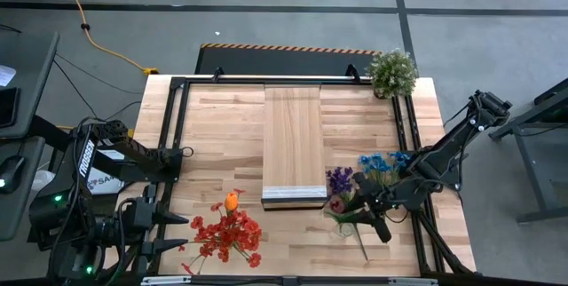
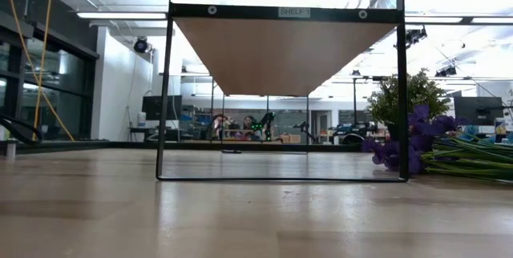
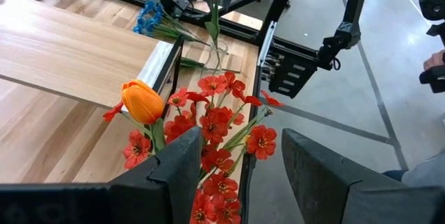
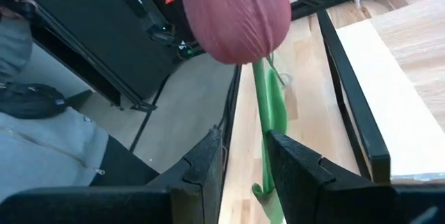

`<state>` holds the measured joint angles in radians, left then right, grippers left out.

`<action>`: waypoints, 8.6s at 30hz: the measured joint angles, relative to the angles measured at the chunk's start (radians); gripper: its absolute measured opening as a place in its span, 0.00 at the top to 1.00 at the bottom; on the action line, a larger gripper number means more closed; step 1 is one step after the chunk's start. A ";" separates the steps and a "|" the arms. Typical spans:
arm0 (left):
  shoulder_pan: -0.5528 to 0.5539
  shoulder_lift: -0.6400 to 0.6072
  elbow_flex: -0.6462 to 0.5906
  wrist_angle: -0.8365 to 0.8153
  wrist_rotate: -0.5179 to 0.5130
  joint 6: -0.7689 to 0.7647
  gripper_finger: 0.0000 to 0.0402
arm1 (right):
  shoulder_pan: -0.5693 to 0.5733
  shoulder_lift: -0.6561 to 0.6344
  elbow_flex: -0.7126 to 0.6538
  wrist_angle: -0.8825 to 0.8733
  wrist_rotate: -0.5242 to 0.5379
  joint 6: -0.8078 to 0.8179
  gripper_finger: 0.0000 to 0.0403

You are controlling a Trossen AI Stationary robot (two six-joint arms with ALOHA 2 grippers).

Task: Pick and place flowers into a vace then onto a shelf
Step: Put the dark red flower into the right transparent vase, then put the blue flowers into the right transparent vase

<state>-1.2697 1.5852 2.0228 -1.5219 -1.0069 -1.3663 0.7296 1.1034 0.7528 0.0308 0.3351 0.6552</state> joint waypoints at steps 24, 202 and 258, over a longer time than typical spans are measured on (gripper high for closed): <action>0.000 0.000 0.000 0.006 -0.022 0.000 0.42 | 0.057 -0.198 0.000 0.158 0.005 -0.215 0.73; 0.000 0.000 0.000 0.027 0.099 0.087 0.42 | -0.192 -0.113 0.130 -1.238 -0.517 0.986 0.73; 0.000 0.000 0.000 0.031 0.155 0.079 0.42 | -0.192 0.159 0.108 -1.273 -0.476 0.935 0.47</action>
<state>-1.2697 1.5856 2.0228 -1.4906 -0.8520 -1.2869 0.5375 1.2621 0.8608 -1.2425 -0.1404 1.5904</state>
